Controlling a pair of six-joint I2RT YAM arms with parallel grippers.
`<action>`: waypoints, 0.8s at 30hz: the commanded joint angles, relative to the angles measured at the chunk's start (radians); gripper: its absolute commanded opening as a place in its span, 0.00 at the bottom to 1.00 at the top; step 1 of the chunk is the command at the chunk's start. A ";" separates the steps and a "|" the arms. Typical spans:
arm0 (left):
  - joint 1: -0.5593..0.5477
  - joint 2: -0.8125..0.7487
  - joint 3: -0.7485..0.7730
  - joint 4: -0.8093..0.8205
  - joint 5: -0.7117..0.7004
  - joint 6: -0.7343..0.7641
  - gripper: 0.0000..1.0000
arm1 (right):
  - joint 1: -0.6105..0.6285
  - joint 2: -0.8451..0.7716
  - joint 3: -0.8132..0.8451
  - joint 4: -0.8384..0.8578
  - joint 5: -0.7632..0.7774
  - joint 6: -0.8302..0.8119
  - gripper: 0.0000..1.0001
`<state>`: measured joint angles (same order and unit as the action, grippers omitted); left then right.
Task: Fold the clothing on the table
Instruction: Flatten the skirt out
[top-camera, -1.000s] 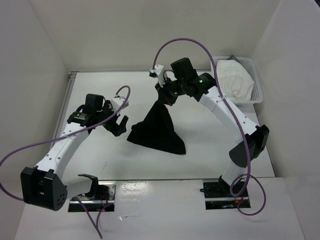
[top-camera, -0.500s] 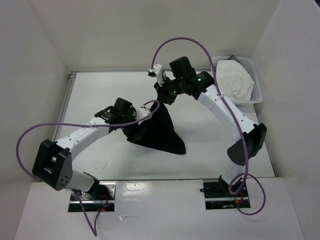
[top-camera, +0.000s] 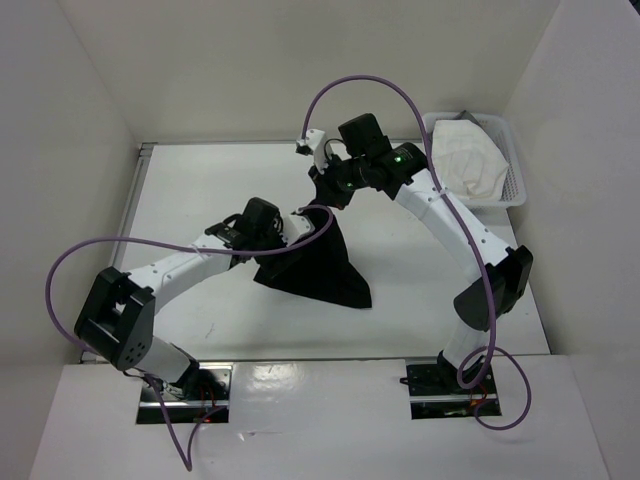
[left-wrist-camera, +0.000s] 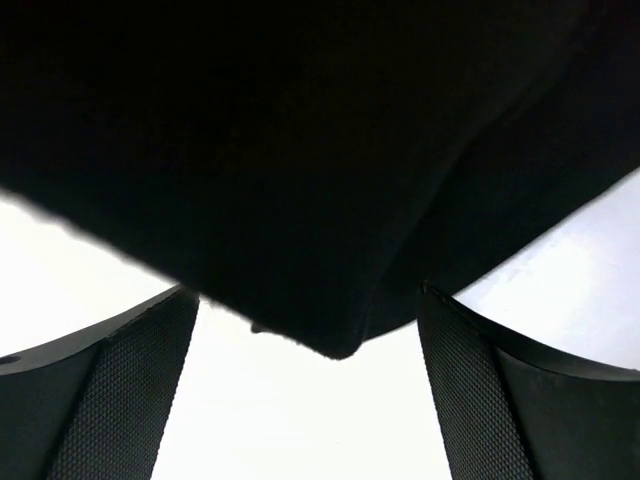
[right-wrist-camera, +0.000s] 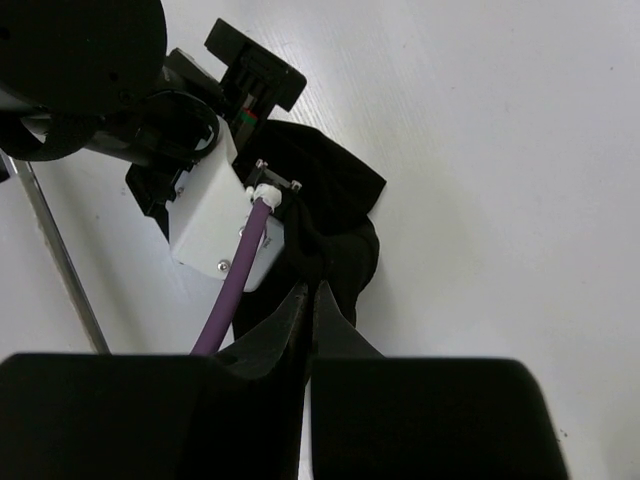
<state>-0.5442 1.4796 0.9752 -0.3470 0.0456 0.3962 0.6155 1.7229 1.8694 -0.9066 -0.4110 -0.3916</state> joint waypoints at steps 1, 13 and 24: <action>0.000 0.014 0.017 0.057 -0.061 0.029 0.94 | 0.004 -0.017 0.025 0.003 0.006 -0.012 0.00; 0.000 0.015 -0.012 0.057 -0.050 0.029 0.31 | 0.004 -0.008 0.034 0.003 0.024 -0.012 0.00; 0.022 -0.065 0.152 -0.111 -0.107 0.001 0.00 | 0.004 -0.028 0.043 0.003 0.095 -0.023 0.00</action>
<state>-0.5392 1.4773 1.0267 -0.4065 -0.0422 0.4137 0.6155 1.7229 1.8694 -0.9066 -0.3466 -0.3962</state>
